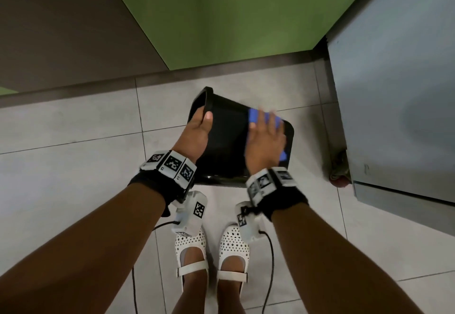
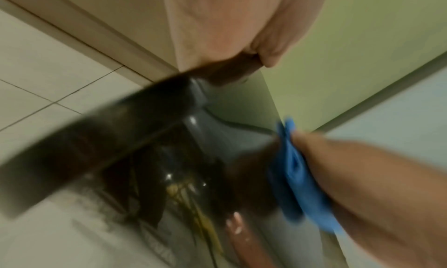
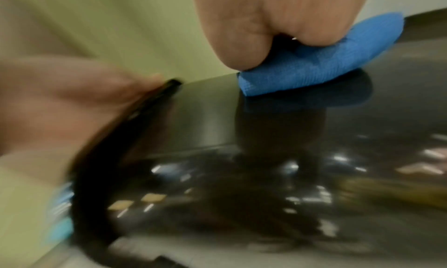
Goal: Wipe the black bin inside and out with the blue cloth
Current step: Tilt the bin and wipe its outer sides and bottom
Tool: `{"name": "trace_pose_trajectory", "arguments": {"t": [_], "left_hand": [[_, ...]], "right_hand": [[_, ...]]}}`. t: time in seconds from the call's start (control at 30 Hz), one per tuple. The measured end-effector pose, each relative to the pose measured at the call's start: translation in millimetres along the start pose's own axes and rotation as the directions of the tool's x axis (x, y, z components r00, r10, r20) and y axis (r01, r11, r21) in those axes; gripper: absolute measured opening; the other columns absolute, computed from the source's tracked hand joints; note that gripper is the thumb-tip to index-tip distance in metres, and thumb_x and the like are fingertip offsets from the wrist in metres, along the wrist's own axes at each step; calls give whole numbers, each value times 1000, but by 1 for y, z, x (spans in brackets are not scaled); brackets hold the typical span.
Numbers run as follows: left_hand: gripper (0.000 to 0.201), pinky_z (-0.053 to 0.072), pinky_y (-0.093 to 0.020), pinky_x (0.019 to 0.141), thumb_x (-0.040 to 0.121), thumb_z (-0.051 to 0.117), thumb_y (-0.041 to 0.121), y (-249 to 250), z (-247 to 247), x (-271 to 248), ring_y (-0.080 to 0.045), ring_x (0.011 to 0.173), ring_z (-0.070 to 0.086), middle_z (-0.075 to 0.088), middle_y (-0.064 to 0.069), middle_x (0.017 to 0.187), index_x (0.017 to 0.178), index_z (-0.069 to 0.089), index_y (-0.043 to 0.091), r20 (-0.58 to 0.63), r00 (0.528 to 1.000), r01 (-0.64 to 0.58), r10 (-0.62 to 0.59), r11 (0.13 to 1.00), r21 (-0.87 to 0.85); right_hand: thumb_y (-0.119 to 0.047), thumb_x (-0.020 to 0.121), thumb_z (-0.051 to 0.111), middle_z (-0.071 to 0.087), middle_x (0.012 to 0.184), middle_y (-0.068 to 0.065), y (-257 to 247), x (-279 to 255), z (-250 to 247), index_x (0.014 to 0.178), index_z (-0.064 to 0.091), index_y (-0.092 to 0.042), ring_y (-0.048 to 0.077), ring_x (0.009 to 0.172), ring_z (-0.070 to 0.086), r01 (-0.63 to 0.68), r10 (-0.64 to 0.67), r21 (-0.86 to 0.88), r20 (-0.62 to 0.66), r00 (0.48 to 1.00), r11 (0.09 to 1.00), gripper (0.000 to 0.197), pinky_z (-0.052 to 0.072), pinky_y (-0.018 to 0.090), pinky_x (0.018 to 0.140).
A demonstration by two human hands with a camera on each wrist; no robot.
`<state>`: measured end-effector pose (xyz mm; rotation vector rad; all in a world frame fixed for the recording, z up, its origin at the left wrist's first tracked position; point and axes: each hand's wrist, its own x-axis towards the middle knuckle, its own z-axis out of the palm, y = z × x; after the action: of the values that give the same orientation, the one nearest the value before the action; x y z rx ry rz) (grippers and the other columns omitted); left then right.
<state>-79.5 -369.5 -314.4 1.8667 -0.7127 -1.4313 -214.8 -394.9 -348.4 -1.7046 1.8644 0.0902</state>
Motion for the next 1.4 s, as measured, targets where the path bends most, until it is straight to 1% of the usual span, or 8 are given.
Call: {"name": "trace_pose_trajectory", "arguments": {"t": [0.17,0.4,0.53,0.77,0.9,1.03,1.27,1.4], "left_hand": [[53,32,-44,113,86,35,46,5,0,3,-21,126,49,54,-7,134,131,46,20,40,999,-15,19,996,-86],[33,37,-44,108,100,31,26,16,6,-7,-19,116,54,57,-5,124,129,46,19,133,987,-92,88,996,19],[34,36,-47,109,94,41,35,27,-1,-4,-27,120,53,57,-9,126,124,52,23,203,977,-53,70,995,-88],[26,52,-22,85,97,35,8,29,-11,-8,-5,89,65,65,4,101,110,56,17,415,908,133,-56,978,-160],[40,57,-26,77,96,35,38,46,-9,-9,-15,82,70,72,-5,92,96,67,14,394,891,355,-227,888,-293],[63,48,-34,96,88,32,64,53,1,0,-19,97,65,67,-7,111,112,63,15,170,930,335,-326,942,-28],[36,55,-18,61,100,30,27,58,1,-2,-11,70,67,69,-4,82,91,60,9,279,914,357,-294,910,-211],[50,40,-33,102,97,27,46,62,10,2,-25,116,54,57,-12,127,122,53,12,83,955,285,-284,958,-5]], "right_hand": [[-36,101,23,17,157,-3,-55,-5,-1,147,22,-30,22,145,13,331,-329,61,-39,944,942,46,14,41,117],[-33,100,25,58,128,7,-39,46,-29,125,53,-20,29,119,51,7,-14,157,46,999,988,40,36,37,96],[-34,98,34,43,146,2,-43,9,-17,136,47,-23,26,134,39,317,-284,83,-273,919,945,42,29,43,108],[-39,99,27,48,142,-3,-33,-3,-20,136,47,-24,26,128,44,106,-41,171,-348,937,980,45,34,45,103],[-37,97,31,59,131,0,-31,-35,-1,125,59,-18,27,117,56,263,-210,85,-395,894,961,44,43,44,96],[-41,100,15,56,134,-1,-33,-55,6,126,57,-20,23,122,51,314,-270,74,-350,897,947,54,41,43,98],[-32,95,37,60,131,4,-36,-51,1,122,61,-15,26,122,52,334,-272,82,-419,866,939,40,46,46,97],[-30,93,35,57,133,8,-42,-52,7,124,59,-13,28,126,51,317,-297,34,-274,915,948,43,47,48,99]]}}
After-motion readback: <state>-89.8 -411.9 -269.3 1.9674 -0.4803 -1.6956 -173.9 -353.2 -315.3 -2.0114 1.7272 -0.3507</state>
